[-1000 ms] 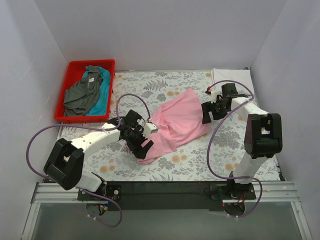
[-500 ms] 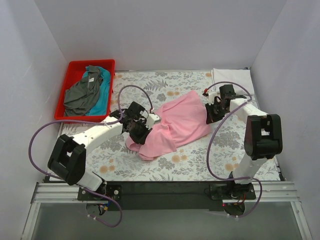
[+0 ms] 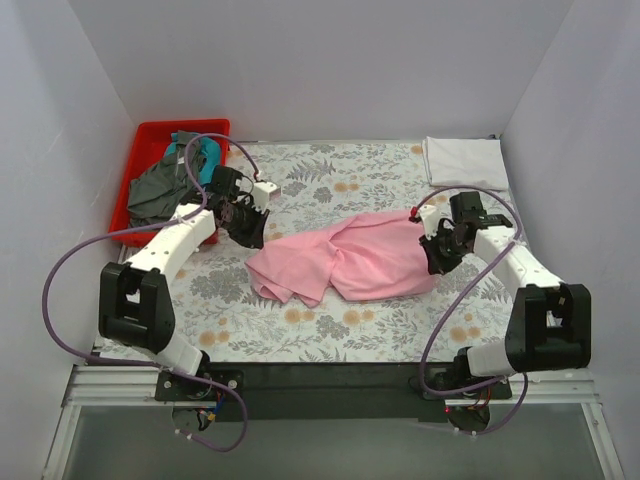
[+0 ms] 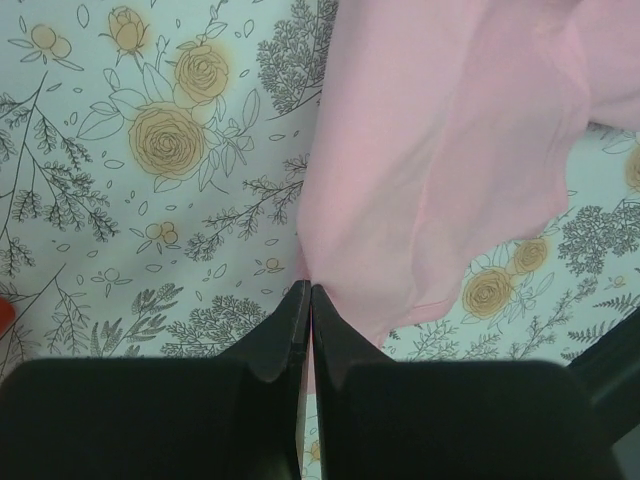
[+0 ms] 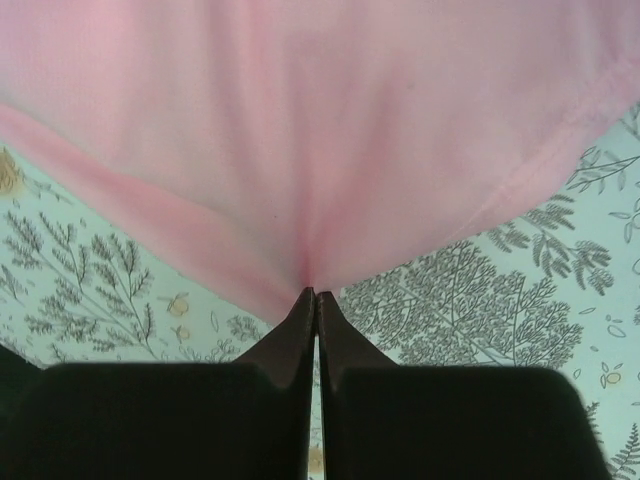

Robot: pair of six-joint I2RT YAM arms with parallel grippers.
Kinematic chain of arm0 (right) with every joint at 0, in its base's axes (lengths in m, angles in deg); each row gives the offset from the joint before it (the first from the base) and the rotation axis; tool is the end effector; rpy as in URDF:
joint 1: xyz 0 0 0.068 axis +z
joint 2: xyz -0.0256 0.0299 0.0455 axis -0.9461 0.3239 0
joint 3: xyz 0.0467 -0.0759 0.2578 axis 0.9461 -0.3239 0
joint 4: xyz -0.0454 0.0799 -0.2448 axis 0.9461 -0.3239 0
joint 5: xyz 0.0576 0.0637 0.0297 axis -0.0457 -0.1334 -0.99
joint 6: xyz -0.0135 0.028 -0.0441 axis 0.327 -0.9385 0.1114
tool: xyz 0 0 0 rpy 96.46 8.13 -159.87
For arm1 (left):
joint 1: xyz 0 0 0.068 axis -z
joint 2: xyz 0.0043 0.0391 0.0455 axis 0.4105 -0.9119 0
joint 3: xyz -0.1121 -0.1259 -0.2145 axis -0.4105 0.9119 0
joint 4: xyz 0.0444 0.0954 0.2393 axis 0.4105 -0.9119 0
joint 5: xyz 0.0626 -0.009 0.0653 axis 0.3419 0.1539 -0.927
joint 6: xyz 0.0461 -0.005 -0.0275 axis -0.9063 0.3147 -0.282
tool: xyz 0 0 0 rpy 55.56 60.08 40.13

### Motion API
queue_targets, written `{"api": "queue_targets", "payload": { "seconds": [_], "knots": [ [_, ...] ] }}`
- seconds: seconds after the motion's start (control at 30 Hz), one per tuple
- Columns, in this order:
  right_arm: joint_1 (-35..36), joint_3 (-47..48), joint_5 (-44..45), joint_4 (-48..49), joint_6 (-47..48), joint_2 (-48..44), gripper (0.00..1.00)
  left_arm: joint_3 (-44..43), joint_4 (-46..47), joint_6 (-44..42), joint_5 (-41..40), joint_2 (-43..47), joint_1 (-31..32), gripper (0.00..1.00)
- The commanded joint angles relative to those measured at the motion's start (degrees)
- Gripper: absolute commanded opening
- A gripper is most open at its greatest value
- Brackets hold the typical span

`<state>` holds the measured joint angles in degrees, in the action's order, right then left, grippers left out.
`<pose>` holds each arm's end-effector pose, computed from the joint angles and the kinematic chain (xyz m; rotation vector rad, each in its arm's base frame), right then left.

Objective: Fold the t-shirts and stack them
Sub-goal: Flatten the tshirt out

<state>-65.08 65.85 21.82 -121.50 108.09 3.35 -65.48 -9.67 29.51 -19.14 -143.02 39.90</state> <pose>0.2633 0.0378 0.2155 -0.9297 2.5170 0.2494 0.2945 -0.0966 0.2542 0.0370 2.7632 -0.6953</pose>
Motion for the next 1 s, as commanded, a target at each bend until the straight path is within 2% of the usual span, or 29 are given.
{"api": "queue_targets", "payload": {
  "seconds": [0.0,0.2,0.27,0.3,0.37,0.4,0.47,0.53,0.7,0.87,0.97],
  "knots": [
    [0.13,-1.96,-1.04,-6.32,6.95,-4.39,0.01,-1.43,-0.58,-1.91,0.59,-1.57,-0.63,0.00],
    [0.83,-3.99,-4.47,-12.57,12.15,-8.87,0.01,-2.04,1.79,-0.94,-0.02,-4.47,-1.42,0.00],
    [0.92,-3.29,-4.73,-13.44,12.33,-9.40,0.15,-4.14,0.92,-1.20,0.50,-5.97,-1.42,0.00],
    [0.75,-2.07,-4.99,-14.06,12.41,-9.40,0.26,-4.85,0.13,-1.38,1.02,-6.23,-1.51,0.07],
    [0.22,-0.04,-6.05,-14.94,12.94,-9.58,0.32,-6.17,-1.81,-3.04,4.96,-5.36,-1.60,0.25],
    [-0.83,2.05,-6.57,-14.86,13.29,-9.67,0.34,-6.70,-2.42,-3.66,6.90,-4.66,-1.60,0.45],
    [-2.15,4.26,-7.19,-14.33,14.17,-8.88,0.36,-6.79,-3.74,-4.80,9.63,-2.56,-1.34,0.59],
    [-4.08,7.50,-6.67,-12.49,14.35,-5.82,0.36,-7.23,-6.54,-6.56,11.13,-1.93,0.24,0.65],
    [-5.41,15.33,-3.59,-5.72,15.67,5.08,0.40,-4.95,-8.40,-6.75,13.33,-0.44,4.46,0.66],
    [-6.97,26.74,0.53,-1.07,16.10,18.87,0.49,-1.52,-9.01,-7.26,15.70,1.06,7.19,0.66],
    [-6.99,31.50,1.77,0.17,16.11,25.73,0.46,-0.12,-9.46,-7.62,15.71,1.23,8.51,0.66]
  ]
}}
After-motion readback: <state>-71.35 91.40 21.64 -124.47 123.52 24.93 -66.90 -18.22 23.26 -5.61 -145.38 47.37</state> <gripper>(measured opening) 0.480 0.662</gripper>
